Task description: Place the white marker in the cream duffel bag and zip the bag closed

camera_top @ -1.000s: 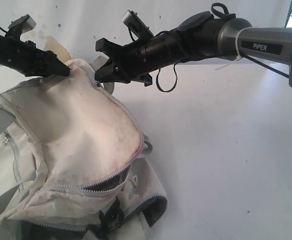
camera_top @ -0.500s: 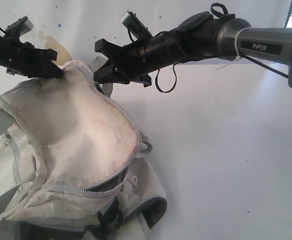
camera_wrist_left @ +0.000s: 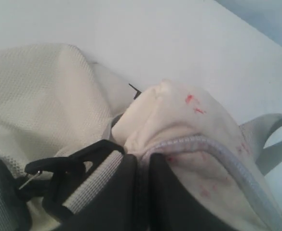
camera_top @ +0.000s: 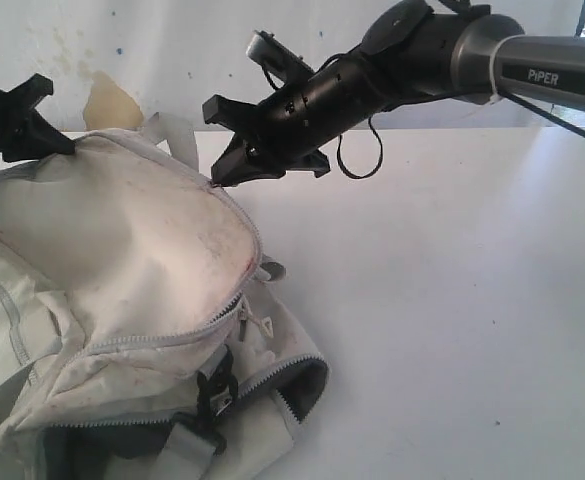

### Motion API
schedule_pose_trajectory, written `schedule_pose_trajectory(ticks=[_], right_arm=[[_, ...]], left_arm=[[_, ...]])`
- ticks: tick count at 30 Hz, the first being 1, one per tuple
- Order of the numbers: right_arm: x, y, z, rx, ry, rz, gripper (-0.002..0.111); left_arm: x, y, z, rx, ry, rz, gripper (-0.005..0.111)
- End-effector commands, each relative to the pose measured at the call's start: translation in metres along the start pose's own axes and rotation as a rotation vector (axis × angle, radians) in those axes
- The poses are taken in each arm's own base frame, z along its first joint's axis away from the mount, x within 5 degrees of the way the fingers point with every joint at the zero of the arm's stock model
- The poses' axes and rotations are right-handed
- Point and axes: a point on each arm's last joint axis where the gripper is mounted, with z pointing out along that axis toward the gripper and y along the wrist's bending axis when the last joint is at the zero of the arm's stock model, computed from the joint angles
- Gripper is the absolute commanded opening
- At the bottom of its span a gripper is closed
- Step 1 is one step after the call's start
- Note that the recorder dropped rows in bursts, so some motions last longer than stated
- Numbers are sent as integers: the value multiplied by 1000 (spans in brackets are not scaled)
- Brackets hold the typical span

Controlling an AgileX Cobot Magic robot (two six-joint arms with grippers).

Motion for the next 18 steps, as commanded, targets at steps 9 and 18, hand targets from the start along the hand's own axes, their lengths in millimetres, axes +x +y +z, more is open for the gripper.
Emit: schedule_pose_trajectory(ticks=[9,18], right_arm=[[-12,-9,-48,124,-69,58,0],[8,-4,-47,77,150,128,0]], left_arm=[[-15,26,-55,-150,-125,-51,0],[-14,29,-71,-296,-125,-37,0]])
